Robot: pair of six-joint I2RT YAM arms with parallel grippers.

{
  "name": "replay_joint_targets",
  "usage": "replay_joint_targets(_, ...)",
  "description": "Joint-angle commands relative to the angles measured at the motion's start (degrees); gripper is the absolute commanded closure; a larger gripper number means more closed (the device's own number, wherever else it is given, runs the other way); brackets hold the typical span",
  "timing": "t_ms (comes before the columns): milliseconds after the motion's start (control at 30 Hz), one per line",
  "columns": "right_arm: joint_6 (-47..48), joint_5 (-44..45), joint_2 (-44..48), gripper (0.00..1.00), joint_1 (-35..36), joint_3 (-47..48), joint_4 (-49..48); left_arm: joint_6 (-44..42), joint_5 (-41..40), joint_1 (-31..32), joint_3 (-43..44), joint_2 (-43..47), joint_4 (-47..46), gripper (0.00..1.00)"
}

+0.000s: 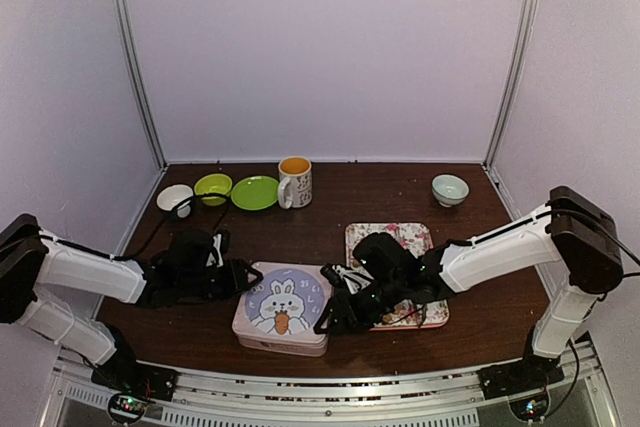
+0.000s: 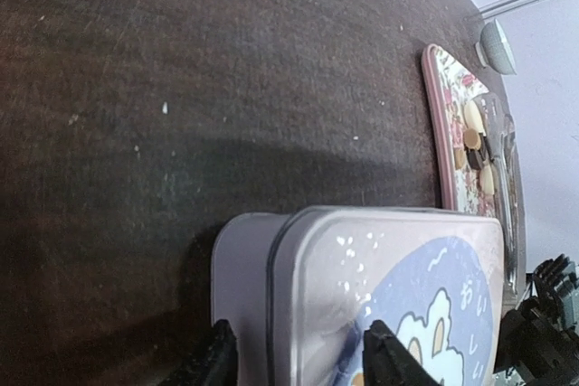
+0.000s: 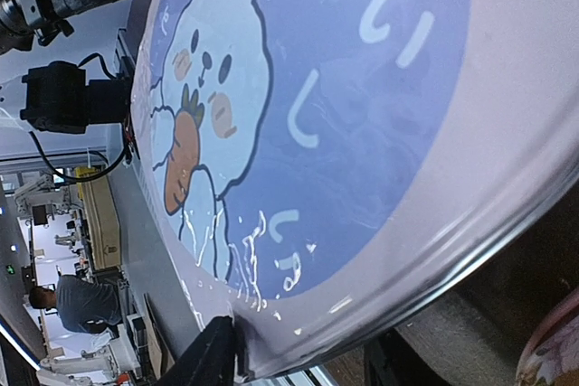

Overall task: Pack the chocolate
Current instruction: Rotate the packing box at the center of the board, then press the box lid onto the packing box.

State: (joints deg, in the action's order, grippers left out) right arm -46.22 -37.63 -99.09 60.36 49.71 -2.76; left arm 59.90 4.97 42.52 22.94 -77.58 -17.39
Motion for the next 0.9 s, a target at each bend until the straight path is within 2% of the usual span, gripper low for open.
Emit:
replay_joint_targets(0, 1.02, 1.51, 1.45, 0.50, 0.53, -2.12, 2.63, -3.01, -0.77, 0.57, 1.87, 5.25, 10.07, 0.47)
replay_joint_targets(133, 1.11, 1.88, 1.62, 0.51, 0.51, -2.41, 2.91, -4.96, -1.24, 0.54, 3.36, 8.33, 15.80, 0.39)
replay_joint_targets(400, 0.81, 2.84, 1.57, 0.53, 0.57, -3.92, 2.38, -5.10, 3.37, 0.59, 1.54, 12.57, 17.89, 0.36)
replay_joint_targets(633, 0.56, 3.26, -1.11, 0.61, 0.40, -3.84, -0.25, -5.85, 4.72, 0.54, 0.00, 9.87, 15.12, 0.42)
replay_joint_targets(700, 0.60, 4.06, -0.48, 0.59, 0.14, -3.80, -0.65, -5.37, 4.97, 0.54, -0.41, 8.21, 13.16, 0.47)
replay_joint_targets(867, 1.49, 6.29, 3.40, 0.54, -1.23, -3.23, 0.45, -4.01, 5.40, 0.55, -2.30, 6.84, 8.68, 0.49)
